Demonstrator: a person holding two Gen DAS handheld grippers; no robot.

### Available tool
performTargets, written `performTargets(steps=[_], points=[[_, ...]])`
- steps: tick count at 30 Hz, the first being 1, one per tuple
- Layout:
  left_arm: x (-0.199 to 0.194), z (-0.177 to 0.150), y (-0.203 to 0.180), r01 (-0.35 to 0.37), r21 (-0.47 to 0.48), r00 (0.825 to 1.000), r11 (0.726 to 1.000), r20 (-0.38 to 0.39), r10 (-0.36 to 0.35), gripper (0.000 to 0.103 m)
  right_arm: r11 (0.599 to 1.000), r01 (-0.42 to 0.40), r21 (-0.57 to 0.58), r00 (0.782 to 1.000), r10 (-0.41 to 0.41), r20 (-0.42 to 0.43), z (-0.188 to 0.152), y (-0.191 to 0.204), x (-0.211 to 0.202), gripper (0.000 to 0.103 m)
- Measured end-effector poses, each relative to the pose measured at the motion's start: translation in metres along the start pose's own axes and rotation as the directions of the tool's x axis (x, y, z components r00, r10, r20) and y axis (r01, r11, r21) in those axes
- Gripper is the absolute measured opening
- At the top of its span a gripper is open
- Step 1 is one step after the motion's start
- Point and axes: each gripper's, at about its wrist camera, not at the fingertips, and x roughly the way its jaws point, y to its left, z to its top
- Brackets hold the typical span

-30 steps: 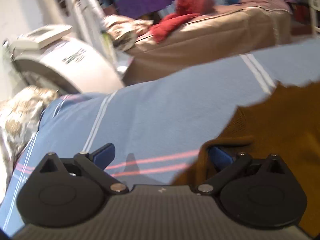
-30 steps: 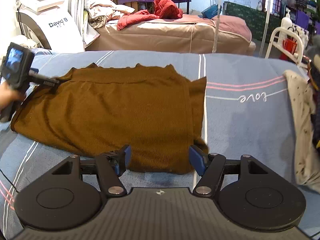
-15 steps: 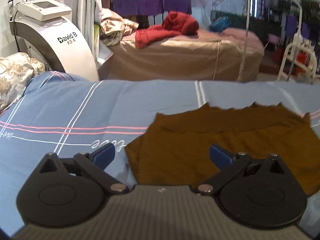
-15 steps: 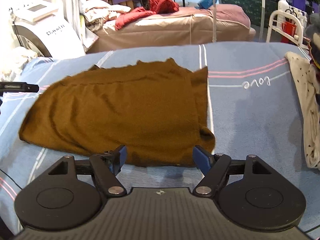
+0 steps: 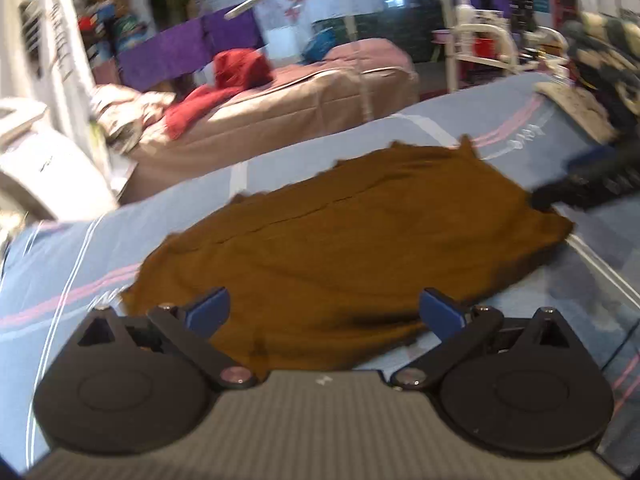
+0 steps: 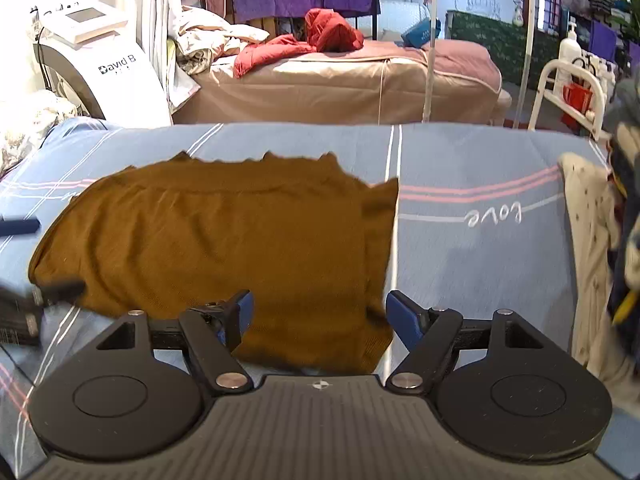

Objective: Fold small clothes
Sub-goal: 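Move both open tools back over the folded brown sweater, then grasp the sweater corner with the left tool while the right tool grasps beside it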

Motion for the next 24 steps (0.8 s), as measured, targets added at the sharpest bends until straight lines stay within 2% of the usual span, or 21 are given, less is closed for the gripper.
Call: performTargets(steps=[3,8,10,14,16,20,24], points=[[0.001,0.005,-0.053,-0.005,0.170,0.999,0.985,0.049,-0.003,0.103,0.999,0.032,-0.004,0.999,-0.032,-0.001,0.015,-0.011,0.008,0.103],[0.011,0.022,-0.122,0.090,0.311,0.992,0.946,0.059,-0.114,0.098,0.996,0.024,0.080,1.000,-0.023,-0.004,0.036,-0.037,0.019,0.103],[0.017,0.028,-0.144,0.139,0.329,0.986,0.934,0.043,-0.162,0.088,0.993,0.030,0.111,0.999,-0.028,-0.021,0.040,-0.044,0.025,0.103],[0.033,0.036,-0.173,0.196,0.329,0.978,0.924,0.005,-0.210,0.080,0.993,0.068,0.093,0.996,-0.061,-0.071,0.040,-0.047,0.036,0.103],[0.040,0.037,-0.179,0.219,0.320,0.973,0.922,-0.005,-0.229,0.076,0.992,0.076,0.097,0.994,-0.068,-0.088,0.040,-0.050,0.039,0.103],[0.059,0.032,-0.191,0.229,0.342,0.972,0.911,-0.021,-0.236,0.074,0.991,0.080,0.106,0.992,-0.069,-0.102,0.040,-0.056,0.041,0.103],[0.068,0.036,-0.189,0.262,0.301,0.963,0.917,-0.018,-0.269,0.063,0.990,0.099,0.105,0.990,-0.087,-0.114,0.040,-0.061,0.042,0.103]])
